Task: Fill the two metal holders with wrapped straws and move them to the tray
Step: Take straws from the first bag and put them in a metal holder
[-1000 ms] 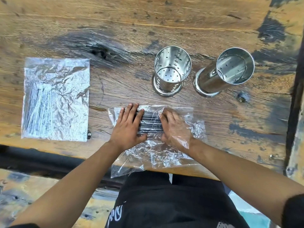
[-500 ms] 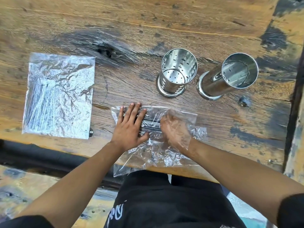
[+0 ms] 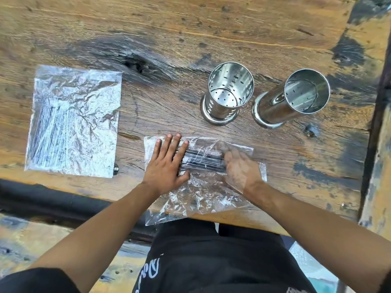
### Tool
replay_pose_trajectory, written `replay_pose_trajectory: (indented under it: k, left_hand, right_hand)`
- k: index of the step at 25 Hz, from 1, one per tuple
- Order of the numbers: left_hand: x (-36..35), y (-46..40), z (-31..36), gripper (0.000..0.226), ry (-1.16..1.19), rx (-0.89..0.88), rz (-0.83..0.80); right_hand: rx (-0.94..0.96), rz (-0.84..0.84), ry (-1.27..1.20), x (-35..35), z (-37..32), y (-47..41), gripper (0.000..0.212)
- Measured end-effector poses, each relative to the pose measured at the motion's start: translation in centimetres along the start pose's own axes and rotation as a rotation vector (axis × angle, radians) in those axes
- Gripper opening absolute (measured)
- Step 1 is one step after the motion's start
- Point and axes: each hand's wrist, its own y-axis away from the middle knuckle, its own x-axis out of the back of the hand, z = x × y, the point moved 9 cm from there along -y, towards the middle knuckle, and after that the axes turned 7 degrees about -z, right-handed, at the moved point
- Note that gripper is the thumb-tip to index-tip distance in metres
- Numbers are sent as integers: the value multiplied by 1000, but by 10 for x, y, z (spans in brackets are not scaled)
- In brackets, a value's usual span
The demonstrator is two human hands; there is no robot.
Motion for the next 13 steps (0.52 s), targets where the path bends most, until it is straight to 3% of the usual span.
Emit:
replay_pose_trajectory:
  k: [4,9,13]
  left_hand:
    - [-7,-2,2,87,28,19,-65]
    - [-7,-4,3,82,23,36,-92]
    - [-6,-4,4,80,38,44,-97]
  right_hand:
    - [59,52,58,4,-12,0,38]
    - [130,100,-43,17,-39,-10,33]
    - [128,196,-129,28,-55,-15,42]
